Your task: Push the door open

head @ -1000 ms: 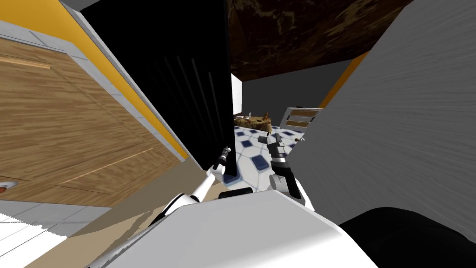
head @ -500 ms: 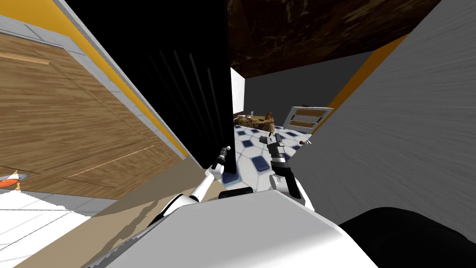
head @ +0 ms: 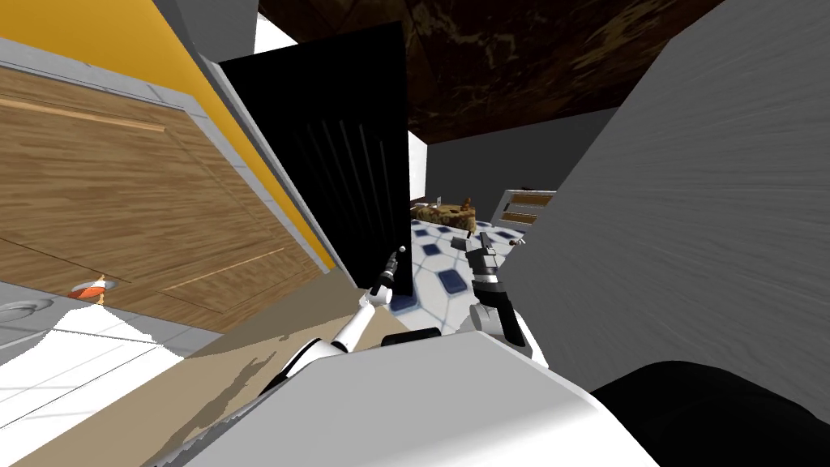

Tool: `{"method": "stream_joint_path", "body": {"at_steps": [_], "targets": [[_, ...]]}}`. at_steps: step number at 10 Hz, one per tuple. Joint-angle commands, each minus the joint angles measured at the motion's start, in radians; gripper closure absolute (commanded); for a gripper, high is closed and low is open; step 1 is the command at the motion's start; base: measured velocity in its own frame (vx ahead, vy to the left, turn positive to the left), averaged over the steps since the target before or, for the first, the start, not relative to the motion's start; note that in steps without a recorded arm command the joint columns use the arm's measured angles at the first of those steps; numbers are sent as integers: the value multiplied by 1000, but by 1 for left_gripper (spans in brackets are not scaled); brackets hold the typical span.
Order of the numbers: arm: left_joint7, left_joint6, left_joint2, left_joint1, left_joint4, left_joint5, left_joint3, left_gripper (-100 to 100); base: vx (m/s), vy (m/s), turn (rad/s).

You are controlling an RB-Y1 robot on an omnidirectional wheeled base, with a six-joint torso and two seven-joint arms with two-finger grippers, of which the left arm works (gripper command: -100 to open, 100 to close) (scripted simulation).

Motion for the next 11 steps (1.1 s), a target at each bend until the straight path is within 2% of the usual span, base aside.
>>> {"method": "stream_joint_path", "body": {"at_steps": [1,3,11], "targets": [[2,1,-6,5,-7,1,-8,-100,-229,40,12],[2,-6,2,2,1,0,-2,-100,-6,1,-21],[-2,-22,-3,0,13,-1,11,-100,192,-65,-21]]}}
